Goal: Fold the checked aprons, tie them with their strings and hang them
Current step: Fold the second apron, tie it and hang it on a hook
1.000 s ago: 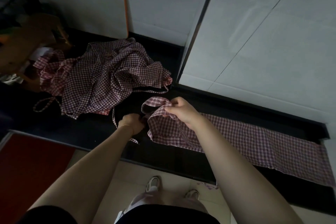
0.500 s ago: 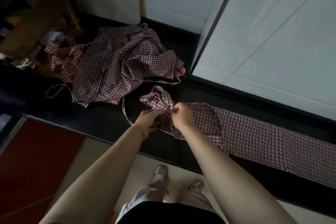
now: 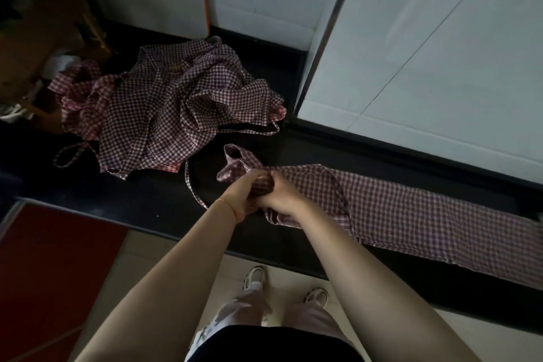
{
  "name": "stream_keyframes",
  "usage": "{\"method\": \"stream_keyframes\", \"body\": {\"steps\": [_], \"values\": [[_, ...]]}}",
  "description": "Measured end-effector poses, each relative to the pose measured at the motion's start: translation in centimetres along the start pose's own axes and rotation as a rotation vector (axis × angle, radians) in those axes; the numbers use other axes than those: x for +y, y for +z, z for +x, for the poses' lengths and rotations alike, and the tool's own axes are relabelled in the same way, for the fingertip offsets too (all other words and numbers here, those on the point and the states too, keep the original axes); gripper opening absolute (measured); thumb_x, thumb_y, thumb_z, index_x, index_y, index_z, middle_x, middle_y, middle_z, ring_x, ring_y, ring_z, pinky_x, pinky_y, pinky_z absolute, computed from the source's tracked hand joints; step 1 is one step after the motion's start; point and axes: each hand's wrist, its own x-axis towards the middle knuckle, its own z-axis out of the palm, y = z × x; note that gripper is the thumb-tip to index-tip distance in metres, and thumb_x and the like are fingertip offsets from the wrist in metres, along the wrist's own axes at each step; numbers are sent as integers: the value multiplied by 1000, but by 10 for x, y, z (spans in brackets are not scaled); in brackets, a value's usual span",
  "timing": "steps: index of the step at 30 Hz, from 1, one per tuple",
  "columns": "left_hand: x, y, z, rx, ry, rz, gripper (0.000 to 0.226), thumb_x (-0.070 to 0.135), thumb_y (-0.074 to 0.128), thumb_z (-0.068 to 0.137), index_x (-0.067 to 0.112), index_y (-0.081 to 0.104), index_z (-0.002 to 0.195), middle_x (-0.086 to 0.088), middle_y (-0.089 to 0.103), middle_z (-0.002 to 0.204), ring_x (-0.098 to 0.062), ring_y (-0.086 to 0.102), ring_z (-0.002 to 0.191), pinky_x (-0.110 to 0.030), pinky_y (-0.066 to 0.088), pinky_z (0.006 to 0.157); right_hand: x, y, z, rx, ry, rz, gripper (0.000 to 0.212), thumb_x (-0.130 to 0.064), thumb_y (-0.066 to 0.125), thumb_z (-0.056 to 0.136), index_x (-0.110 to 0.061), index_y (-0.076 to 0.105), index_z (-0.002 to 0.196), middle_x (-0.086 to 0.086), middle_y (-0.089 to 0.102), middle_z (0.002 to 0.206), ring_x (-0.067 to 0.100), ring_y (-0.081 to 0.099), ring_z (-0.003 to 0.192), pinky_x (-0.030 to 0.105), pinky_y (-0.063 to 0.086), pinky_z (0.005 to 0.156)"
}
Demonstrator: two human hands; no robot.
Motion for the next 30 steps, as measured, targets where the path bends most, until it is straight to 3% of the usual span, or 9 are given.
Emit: {"method": "stream_keyframes", "body": {"steps": [3,6,9,12,15,18,22,27,30], "values": [[-1,9,-5,-52,-32,-24,51,47,66,84,14,62,123,-13,68,118,-33,63,110,-49,51,95,6,1,-2,116,-13,9,64,-20,81,78,-18,48,132,-1,62,117,18,60,109,32,48,95],[1,21,-9,70,53,103,55,53,64,84,14,58,123,-12,65,117,-31,64,104,-47,59,80,10,-3,-5,184,-20,89,53,-23,77,83,-17,50,129,-1,63,112,15,61,102,27,48,87],[0,43,-21,142,215,264,45,48,60,88,11,63,114,-6,66,113,-24,63,101,-43,55,91,16,-10,-9,246,-45,208,36,-29,68,90,-19,56,123,-1,66,113,15,63,104,27,50,90],[-8,73,-46,107,541,519,28,44,53,94,22,69,99,5,67,103,-13,60,100,-34,47,96,24,-32,-19,302,-12,536,15,-23,53,100,-18,63,110,5,69,110,16,67,98,26,55,85],[-27,92,-46,105,911,785,37,45,40,93,23,68,102,6,60,110,-13,50,106,-35,42,96,55,-62,-41,315,74,1027,23,-19,50,100,-12,63,119,11,70,115,25,67,106,39,55,91],[-55,114,-26,62,1065,1081,38,40,42,92,23,64,118,2,56,124,-17,48,115,-41,41,101,113,-84,-58,350,133,1428,30,-10,49,98,-3,61,125,17,67,123,31,65,112,44,51,98],[-84,136,-8,40,941,1495,55,27,42,99,23,27,152,-1,16,162,-21,9,150,-46,21,120,156,-100,-61,500,300,1139,35,-5,58,94,3,58,128,24,61,129,36,61,119,35,53,87],[-102,139,15,74,774,1814,66,34,39,101,22,5,157,-1,-5,165,-21,-7,151,-44,13,122,171,-123,-63,506,324,1071,36,-3,62,91,7,57,125,30,56,131,44,55,123,32,53,68],[-107,132,24,99,775,1871,66,32,38,101,20,4,157,0,-7,165,-20,-11,151,-44,6,123,178,-136,-70,495,256,1265,17,-8,60,94,-4,65,110,22,58,131,36,61,118,31,52,77]]}}
